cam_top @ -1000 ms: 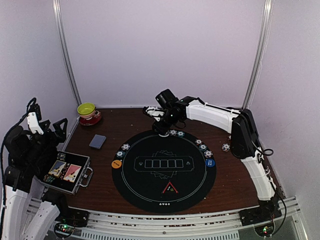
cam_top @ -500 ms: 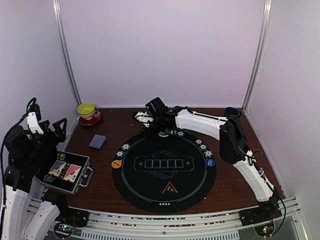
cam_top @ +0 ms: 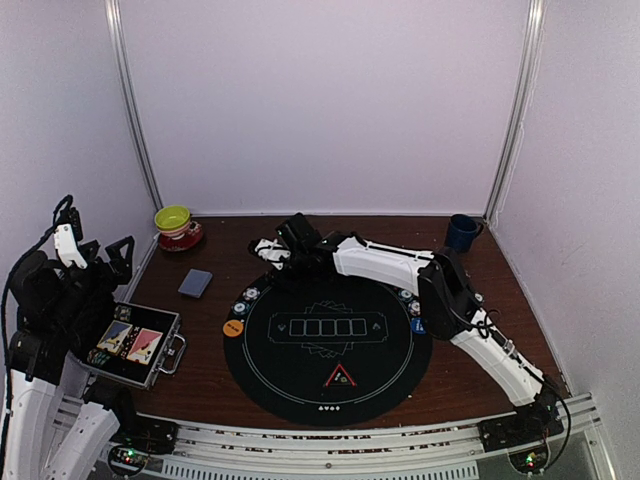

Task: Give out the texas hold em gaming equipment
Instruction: Place the big blind button in the dealer area.

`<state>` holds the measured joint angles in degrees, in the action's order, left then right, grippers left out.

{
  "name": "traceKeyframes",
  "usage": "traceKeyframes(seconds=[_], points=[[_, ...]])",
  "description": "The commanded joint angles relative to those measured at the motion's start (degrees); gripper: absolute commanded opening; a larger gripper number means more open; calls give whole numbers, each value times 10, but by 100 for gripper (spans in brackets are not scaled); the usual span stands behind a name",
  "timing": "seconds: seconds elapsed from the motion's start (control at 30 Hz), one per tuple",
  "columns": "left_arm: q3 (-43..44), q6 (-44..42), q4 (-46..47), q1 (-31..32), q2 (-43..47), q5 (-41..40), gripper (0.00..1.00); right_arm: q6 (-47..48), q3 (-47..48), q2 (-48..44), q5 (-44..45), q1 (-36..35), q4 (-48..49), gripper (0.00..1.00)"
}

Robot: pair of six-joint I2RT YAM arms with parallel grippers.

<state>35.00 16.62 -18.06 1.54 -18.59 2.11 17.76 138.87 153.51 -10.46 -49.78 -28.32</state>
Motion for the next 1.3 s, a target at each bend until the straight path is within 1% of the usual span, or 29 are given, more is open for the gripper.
traceKeyframes(seconds=[0.0,0.33,0.67,0.9,1.03,1.27], points=[[-2,-2,17,-5,-4,-7,98,12,31,17,-4,-4,15,31],[-2,-2,17,-5,-4,-8,98,29,68,50,-43,-5,0,30],[-2,-3,17,-5,-4,-6,98,44,76,64,-63,-8,-15,30],[-1,-3,17,-5,-4,-6,98,53,76,73,-50,-11,-19,30],[-2,-3,17,-5,-4,-6,98,57,77,75,-43,-11,-21,33],[-1,-3,17,-5,-3,-5,98,59,76,73,-39,-12,-25,46]])
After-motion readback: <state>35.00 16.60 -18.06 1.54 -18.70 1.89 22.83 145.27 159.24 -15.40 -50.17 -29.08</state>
